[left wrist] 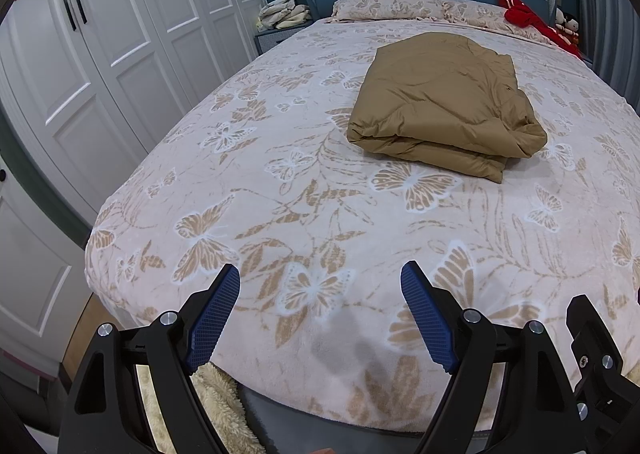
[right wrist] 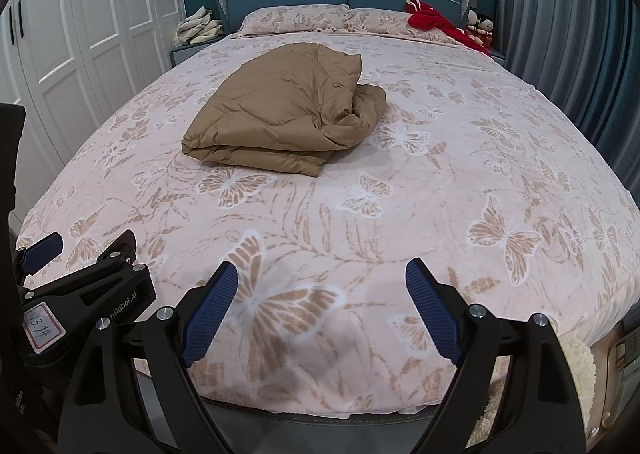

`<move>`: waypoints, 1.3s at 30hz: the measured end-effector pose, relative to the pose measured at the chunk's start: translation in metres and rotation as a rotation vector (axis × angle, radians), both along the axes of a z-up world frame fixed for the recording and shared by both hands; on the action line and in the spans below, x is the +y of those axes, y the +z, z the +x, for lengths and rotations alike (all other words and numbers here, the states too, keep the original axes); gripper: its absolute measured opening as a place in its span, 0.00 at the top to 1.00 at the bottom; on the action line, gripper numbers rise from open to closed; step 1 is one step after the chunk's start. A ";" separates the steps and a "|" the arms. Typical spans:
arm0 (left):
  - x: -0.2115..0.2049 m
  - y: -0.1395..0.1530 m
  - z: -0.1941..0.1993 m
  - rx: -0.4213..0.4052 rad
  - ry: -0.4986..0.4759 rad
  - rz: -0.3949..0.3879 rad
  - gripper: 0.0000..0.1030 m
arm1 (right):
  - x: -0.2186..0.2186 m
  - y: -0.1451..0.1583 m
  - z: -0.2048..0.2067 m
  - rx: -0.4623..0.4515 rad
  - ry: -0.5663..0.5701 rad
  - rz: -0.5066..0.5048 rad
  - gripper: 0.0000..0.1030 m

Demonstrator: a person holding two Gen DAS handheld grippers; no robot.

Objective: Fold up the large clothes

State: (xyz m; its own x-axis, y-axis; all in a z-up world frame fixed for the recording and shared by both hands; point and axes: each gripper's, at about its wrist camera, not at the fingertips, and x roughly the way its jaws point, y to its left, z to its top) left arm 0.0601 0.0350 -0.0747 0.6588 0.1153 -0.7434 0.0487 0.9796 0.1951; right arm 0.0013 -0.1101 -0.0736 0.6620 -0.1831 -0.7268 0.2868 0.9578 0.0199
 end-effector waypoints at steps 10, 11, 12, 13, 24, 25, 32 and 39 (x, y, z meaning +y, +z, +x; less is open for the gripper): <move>0.000 0.001 -0.001 -0.003 0.000 0.000 0.22 | 0.000 0.000 0.000 -0.001 0.001 -0.002 0.19; 0.000 0.001 -0.001 -0.002 0.000 0.000 0.23 | -0.001 0.000 0.000 -0.001 0.001 -0.002 0.19; -0.001 0.001 -0.001 -0.004 -0.001 0.001 0.23 | 0.000 0.000 0.000 0.000 0.001 -0.001 0.19; -0.001 0.001 -0.001 -0.005 0.001 0.002 0.23 | 0.000 0.000 0.000 -0.001 0.000 0.000 0.19; 0.000 0.001 -0.001 -0.004 0.002 0.002 0.23 | 0.000 0.000 0.000 -0.001 0.000 -0.001 0.20; -0.001 0.002 -0.001 -0.004 0.001 0.003 0.23 | -0.001 0.000 0.000 -0.001 0.001 -0.001 0.20; -0.001 0.002 -0.003 -0.011 -0.001 0.007 0.24 | 0.000 0.000 0.000 -0.001 0.001 0.000 0.21; 0.000 0.001 -0.002 -0.010 -0.008 -0.001 0.25 | 0.001 0.000 0.000 0.000 0.001 -0.001 0.23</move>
